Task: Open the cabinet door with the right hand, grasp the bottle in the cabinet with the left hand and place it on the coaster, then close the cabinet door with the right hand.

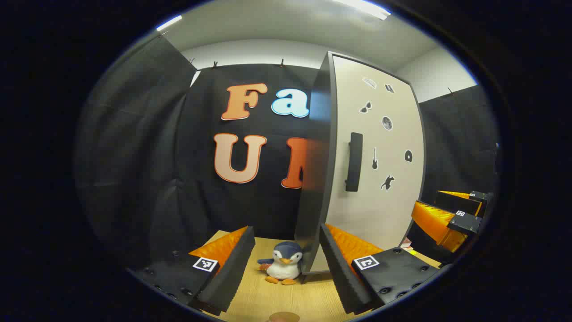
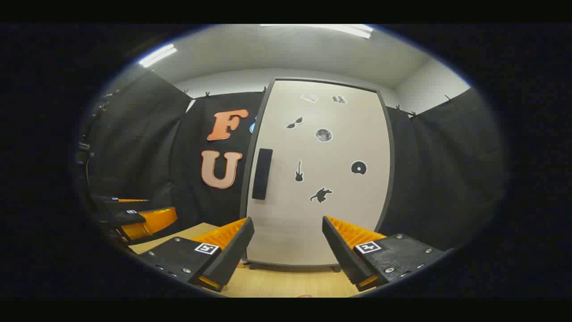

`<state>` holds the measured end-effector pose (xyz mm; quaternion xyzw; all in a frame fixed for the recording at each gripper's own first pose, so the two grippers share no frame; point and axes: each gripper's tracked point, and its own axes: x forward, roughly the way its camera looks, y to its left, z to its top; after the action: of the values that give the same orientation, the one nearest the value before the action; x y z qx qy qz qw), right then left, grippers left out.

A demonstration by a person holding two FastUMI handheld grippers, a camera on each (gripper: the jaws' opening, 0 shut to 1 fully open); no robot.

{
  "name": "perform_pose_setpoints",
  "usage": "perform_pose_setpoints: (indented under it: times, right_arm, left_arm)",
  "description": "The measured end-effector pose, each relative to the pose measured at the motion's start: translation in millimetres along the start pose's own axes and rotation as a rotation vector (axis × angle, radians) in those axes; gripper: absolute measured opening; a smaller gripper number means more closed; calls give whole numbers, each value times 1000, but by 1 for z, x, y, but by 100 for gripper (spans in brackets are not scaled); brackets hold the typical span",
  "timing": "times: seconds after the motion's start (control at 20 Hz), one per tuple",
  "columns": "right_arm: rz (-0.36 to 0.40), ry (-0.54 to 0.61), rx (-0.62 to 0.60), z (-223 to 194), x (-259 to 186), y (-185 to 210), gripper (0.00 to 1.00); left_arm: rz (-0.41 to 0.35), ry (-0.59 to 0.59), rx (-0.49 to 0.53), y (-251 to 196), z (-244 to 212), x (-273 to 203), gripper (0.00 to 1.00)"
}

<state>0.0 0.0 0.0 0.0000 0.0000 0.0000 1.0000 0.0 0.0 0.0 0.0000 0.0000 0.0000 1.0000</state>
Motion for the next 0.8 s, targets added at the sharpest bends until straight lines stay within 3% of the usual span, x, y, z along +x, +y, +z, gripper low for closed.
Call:
perform_pose_setpoints:
  times: [0.3,0.8]
  right_arm:
    - [22,-6,-19,-3,0,6,95]
    - [43,20,-2,-8,21,17,95]
  left_arm:
    - [74,-7,28,23,10,5,94]
    - [54,-41,50,11,26,23,94]
